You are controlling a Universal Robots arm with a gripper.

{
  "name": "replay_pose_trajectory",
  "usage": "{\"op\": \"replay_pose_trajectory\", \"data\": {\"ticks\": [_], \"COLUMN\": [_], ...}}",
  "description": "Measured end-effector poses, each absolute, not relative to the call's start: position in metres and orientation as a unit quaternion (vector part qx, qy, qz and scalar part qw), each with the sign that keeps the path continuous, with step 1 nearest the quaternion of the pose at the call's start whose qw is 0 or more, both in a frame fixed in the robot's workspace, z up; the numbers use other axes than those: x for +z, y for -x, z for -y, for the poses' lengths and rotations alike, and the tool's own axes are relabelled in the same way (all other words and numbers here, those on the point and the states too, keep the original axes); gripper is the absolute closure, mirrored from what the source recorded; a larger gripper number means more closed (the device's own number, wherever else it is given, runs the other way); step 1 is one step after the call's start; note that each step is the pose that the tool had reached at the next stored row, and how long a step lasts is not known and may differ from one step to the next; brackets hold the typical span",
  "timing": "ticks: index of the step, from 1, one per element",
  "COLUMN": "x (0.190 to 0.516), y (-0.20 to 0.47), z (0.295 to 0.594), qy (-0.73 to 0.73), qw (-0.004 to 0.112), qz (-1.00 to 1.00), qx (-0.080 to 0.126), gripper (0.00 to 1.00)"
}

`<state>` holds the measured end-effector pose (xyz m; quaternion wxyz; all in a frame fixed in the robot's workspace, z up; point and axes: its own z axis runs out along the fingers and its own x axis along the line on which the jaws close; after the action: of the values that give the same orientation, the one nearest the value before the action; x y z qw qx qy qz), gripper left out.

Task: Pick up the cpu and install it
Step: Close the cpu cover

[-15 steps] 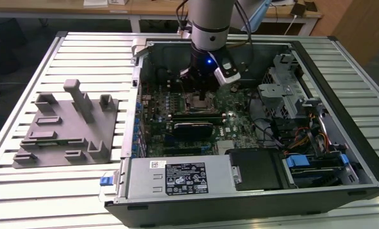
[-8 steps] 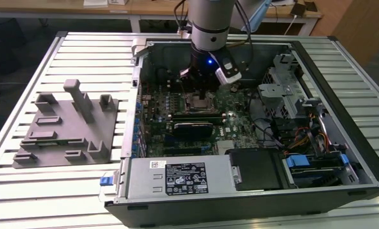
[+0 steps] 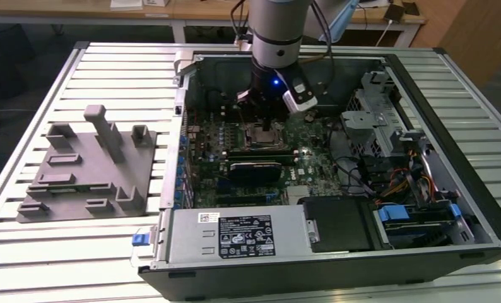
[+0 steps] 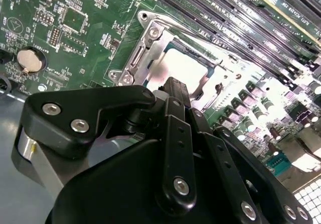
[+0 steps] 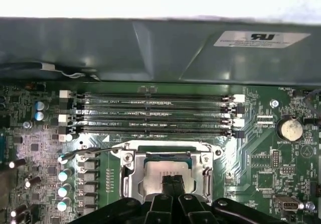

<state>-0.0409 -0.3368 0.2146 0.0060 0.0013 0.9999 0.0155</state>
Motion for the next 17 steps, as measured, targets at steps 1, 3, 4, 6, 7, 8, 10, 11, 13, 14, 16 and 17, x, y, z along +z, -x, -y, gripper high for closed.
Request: {"op": "replay_pose_trajectory", "data": {"ticks": [1,3,4,6,7,8,10,11,13,14,16,17], "x": [0.214,0.214,0.214,0.214,0.213,0.213,0.213,0.213,0.212,0.212,0.212,0.211], "y": [0.041,0.041,0.042,0.045,0.047,0.049,0.052,0.054,0.056,0.057,0.058,0.058], "z": [0.337,0.338,0.338,0.338,0.338,0.338,0.338,0.338,0.339,0.339,0.339,0.339], "qy": [-0.004,-0.007,-0.007,-0.007,-0.007,-0.007,-0.007,-0.007,-0.007,-0.007,-0.007,-0.007], "qw": [0.006,0.006,0.006,0.006,0.006,0.006,0.007,0.007,0.007,0.007,0.006,0.007], "qz": [-1.000,-1.000,-1.000,-1.000,-1.000,-1.000,-1.000,-1.000,-1.000,-1.000,-1.000,-1.000], "qx": [0.015,0.015,0.015,0.015,0.015,0.015,0.015,0.015,0.015,0.015,0.015,0.015], "gripper": [0.89,0.89,0.89,0.89,0.89,0.89,0.89,0.89,0.89,0.89,0.89,0.89]}}
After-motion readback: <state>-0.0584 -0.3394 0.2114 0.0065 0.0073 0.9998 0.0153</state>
